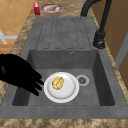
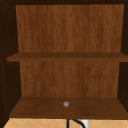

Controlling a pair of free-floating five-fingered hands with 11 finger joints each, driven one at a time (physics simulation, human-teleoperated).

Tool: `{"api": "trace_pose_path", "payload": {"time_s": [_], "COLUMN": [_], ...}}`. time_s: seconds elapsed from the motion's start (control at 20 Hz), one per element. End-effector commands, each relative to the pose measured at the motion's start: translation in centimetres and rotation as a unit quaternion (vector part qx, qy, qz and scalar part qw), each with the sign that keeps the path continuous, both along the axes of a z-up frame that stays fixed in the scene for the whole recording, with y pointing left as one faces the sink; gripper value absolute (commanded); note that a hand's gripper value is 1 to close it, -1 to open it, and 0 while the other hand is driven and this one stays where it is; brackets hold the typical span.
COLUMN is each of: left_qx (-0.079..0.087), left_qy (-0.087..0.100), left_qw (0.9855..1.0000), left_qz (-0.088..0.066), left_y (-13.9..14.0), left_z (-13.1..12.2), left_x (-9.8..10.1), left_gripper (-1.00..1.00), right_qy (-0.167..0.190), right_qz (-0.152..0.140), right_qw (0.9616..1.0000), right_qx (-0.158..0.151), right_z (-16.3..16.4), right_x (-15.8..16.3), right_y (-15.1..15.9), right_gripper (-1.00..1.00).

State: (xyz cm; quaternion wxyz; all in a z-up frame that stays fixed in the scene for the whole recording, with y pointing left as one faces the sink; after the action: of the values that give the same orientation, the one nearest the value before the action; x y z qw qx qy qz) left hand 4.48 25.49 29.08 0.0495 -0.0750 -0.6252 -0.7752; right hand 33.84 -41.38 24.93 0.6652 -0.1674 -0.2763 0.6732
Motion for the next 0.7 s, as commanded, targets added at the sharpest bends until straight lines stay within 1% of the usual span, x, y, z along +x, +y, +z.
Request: {"api": "trace_pose_path", "payload": {"time_s": [0.0,0.65], "left_qx": [0.000,0.000], "left_qy": [0.000,0.000], "left_qw": [1.0000,1.0000], "left_qz": [0.000,0.000], "left_y": [0.0,0.0], "left_z": [0.0,0.0], "left_x": [0.0,0.0], "left_gripper": [0.00,0.00], "right_qy": [-0.002,-0.002], "right_qz": [0.000,0.001], "right_qw": [0.9998,0.9994], "right_qx": [0.019,0.035], "right_z": [1.1,2.8], "right_x": [-1.8,-7.8], "right_y": [-2.1,-9.8], "right_gripper": [-1.00,-1.00]}}
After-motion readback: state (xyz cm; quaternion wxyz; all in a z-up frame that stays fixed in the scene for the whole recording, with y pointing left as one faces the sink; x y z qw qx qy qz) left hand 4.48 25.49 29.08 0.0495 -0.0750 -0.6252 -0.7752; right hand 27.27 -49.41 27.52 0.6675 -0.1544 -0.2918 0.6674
